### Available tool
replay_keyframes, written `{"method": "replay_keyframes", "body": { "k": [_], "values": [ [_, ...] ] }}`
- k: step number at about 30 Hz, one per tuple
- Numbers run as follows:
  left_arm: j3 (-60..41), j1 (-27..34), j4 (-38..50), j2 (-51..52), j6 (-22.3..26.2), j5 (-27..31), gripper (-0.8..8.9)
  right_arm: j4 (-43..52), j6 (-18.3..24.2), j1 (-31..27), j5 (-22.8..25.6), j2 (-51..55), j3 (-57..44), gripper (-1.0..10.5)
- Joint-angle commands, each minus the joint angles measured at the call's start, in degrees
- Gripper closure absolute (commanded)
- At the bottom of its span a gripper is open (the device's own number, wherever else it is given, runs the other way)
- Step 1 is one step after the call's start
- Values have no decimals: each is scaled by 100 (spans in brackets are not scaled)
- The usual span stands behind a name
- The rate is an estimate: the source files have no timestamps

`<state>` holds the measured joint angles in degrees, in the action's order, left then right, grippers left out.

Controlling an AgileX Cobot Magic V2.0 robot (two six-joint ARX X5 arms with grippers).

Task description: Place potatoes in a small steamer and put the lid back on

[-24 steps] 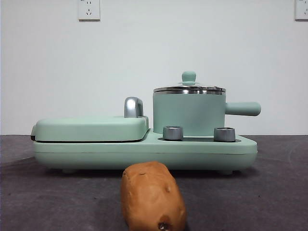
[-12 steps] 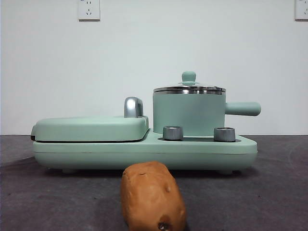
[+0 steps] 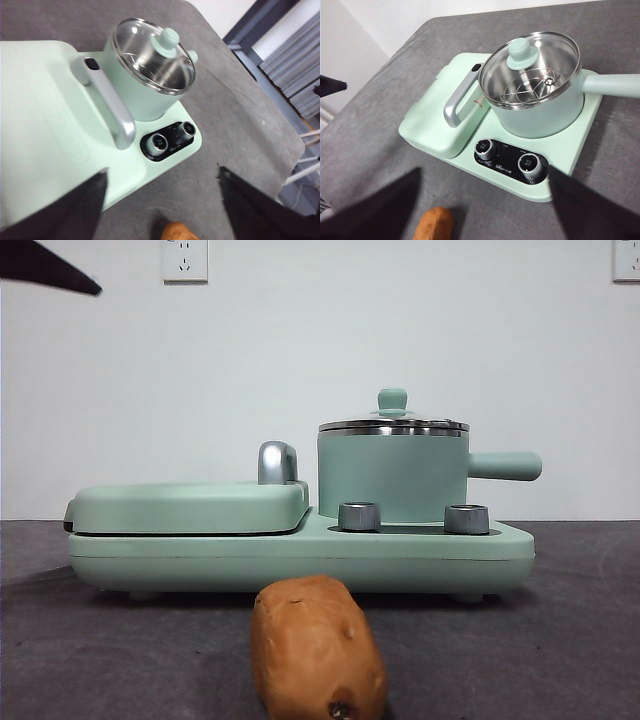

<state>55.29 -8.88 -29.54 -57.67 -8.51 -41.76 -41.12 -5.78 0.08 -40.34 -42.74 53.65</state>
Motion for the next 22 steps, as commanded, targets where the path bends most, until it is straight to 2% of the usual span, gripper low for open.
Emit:
{"method": "replay_keyframes", "body": {
  "k": [1, 7, 10, 17, 22],
  "values": [
    [361, -160, 151, -358, -7, 63, 399, 33, 42, 20, -13, -66, 96, 433],
    [1519, -710, -9, -1534, 7, 369, 401, -142, 11, 24, -11, -136, 96, 433],
    [2363, -1032, -186, -2277, 61, 695, 403, -254, 11, 24, -9, -151, 94, 433],
    [4728, -1875, -1381, -4192, 813, 1939, 403, -256, -92, 24, -15, -153, 96, 433],
    [6426, -2380, -2175, -5471, 1069, 2994, 404, -247, -125, 24, -15, -153, 96, 433]
  ]
}}
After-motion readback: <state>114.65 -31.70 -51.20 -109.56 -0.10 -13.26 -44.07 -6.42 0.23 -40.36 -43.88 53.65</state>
